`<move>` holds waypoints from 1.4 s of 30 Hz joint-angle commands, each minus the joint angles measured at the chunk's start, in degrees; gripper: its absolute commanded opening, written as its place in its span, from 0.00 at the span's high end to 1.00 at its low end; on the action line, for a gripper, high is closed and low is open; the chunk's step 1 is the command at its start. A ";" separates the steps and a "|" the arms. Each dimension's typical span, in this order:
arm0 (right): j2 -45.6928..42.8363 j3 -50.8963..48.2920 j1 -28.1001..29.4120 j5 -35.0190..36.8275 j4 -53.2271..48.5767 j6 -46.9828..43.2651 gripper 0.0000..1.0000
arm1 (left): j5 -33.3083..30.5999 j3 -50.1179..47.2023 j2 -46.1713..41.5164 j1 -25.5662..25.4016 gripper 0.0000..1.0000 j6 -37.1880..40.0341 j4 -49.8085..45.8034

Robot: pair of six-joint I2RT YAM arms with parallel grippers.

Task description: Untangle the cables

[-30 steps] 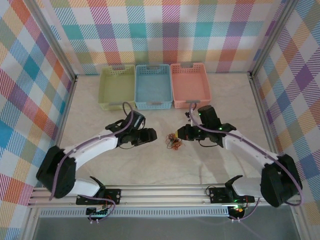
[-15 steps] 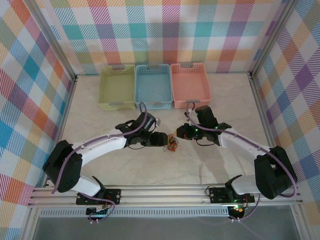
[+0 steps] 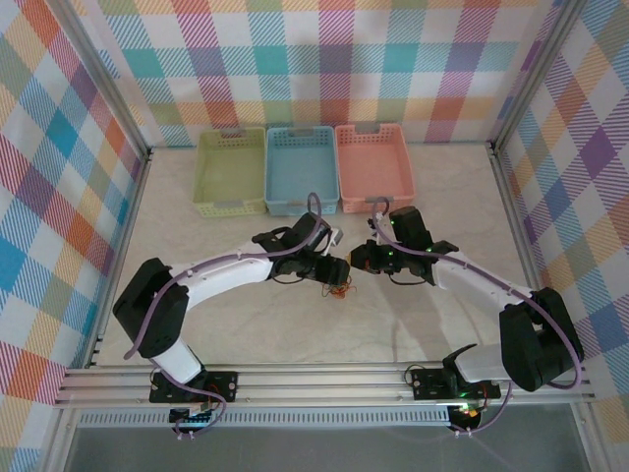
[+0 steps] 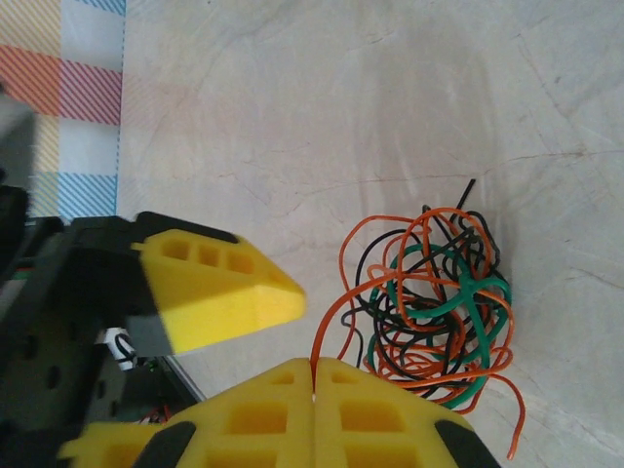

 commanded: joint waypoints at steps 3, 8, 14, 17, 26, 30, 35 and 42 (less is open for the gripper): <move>-0.42 0.41 -0.42 -3.56 1.26 1.11 1.00 | 0.64 2.21 2.32 -0.82 0.49 1.97 -0.15; -0.53 0.22 -0.65 -3.84 1.29 1.23 1.00 | 0.86 1.37 2.64 -0.93 0.60 1.82 0.96; -0.41 0.20 -0.87 -4.11 1.22 1.12 1.00 | -0.06 0.20 1.98 -0.92 0.88 1.26 1.35; -0.87 0.20 -0.97 -4.01 1.23 1.05 1.00 | -1.07 -0.46 0.65 -0.86 1.00 0.75 0.98; -8.43 -3.28 -1.05 -1.25 6.87 -1.99 0.46 | -2.58 -0.42 -7.66 -0.86 1.00 -0.79 -5.85; -12.96 -6.70 -1.05 -0.47 12.07 -4.26 0.43 | 1.37 1.37 -10.47 -0.90 1.00 -0.96 -8.72; -15.70 -11.60 -0.67 -1.02 21.12 -7.80 0.47 | 4.54 2.82 -14.11 -0.86 1.00 -0.55 -10.82; -13.20 -11.94 0.79 -4.72 26.43 -9.08 0.49 | 7.08 4.52 -16.35 -0.90 1.00 -0.19 -12.85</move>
